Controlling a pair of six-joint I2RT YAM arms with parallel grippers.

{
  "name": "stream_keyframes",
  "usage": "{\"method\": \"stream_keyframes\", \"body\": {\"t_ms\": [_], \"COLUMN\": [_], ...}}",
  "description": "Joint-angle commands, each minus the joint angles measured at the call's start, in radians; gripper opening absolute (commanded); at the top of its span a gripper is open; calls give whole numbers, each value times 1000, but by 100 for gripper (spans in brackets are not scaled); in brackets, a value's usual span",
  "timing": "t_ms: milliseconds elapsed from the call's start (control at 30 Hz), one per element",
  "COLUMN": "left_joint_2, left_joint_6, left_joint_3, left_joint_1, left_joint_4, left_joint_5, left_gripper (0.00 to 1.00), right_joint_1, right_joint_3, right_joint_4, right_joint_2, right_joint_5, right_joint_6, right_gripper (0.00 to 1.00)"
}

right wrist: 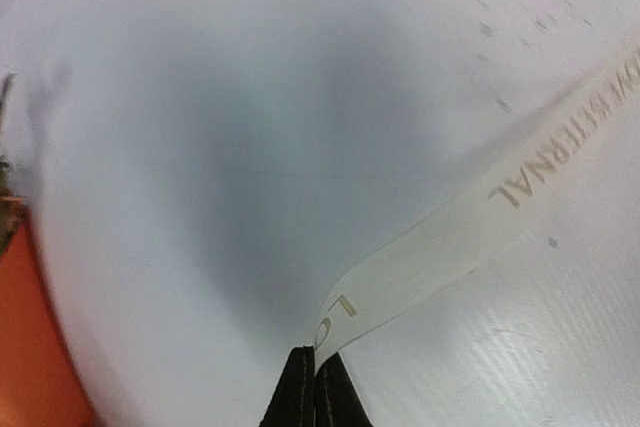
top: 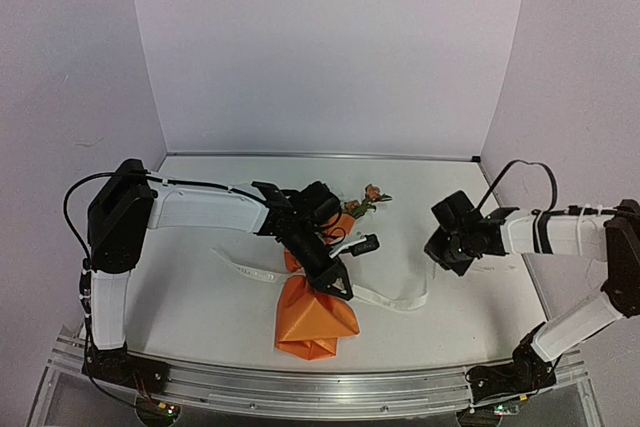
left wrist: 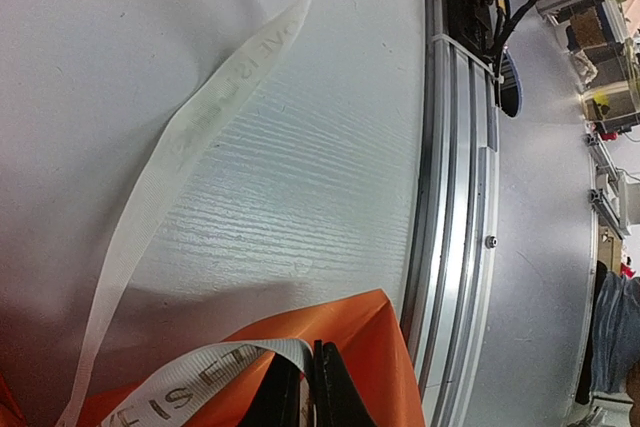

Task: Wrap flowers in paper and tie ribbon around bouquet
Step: Cross the half-tied ribbon over the folded bouquet.

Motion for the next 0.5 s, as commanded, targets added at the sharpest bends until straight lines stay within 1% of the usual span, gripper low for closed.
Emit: {"method": "stream_keyframes", "body": {"t_ms": [0, 67, 167, 200, 233, 333, 467], "left_joint_2": [-34, -22, -12, -12, -16, -25, -38], "left_joint_6": [38, 38, 27, 15, 1, -38, -44], "left_joint_3": [14, 23, 30, 29, 25, 8, -9], "left_joint_1": [-1, -1, -1, 0, 3, 16, 21], "left_joint_4": [43, 57, 98, 115, 148, 227, 278], "left_joint_5": [-4, -15, -47, -63, -92, -133, -118], "left_gripper": [8, 8, 15, 19, 26, 40, 52], "right_joint_1": [-27, -31, -36, -36, -36, -36, -36], "right_joint_3": [250, 376, 535, 587, 636, 722, 780], "right_joint_4": [16, 7, -1, -6, -11, -15, -16], "right_joint_2": [106, 156, 243, 266, 284, 340, 388], "right_joint_5": [-109, -150, -246, -271, -307, -402, -508], "right_joint_6": [-104, -120, -131, -133, -130, -128, -147], "right_gripper": [0, 0, 0, 0, 0, 0, 0]}}
